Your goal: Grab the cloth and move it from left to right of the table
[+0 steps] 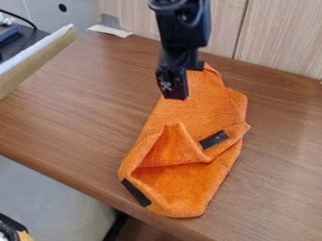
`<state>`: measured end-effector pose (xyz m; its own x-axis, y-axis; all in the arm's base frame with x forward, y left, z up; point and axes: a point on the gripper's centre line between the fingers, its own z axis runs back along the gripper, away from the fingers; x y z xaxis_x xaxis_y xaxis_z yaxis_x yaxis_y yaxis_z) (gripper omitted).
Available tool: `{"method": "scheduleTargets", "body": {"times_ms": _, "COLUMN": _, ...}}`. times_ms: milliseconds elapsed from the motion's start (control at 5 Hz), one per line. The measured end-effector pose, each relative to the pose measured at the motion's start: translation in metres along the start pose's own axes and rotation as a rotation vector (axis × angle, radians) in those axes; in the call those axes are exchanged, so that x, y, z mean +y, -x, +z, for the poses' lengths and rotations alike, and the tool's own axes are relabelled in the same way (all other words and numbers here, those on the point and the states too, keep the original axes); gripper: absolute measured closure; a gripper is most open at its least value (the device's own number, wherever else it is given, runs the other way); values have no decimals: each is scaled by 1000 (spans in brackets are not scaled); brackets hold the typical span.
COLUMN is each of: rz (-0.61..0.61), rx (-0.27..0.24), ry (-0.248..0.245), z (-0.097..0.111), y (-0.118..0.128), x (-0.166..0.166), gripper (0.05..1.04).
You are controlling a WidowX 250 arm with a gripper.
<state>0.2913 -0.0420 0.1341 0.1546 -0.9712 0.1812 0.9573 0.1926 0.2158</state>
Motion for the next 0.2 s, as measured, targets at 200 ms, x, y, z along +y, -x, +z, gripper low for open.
{"method": "scheduleTargets", "body": {"times_ms": 200, "rz": 9, "rx": 6, "ry": -11, "z": 14, "y": 11, "x": -1, "gripper": 84}}
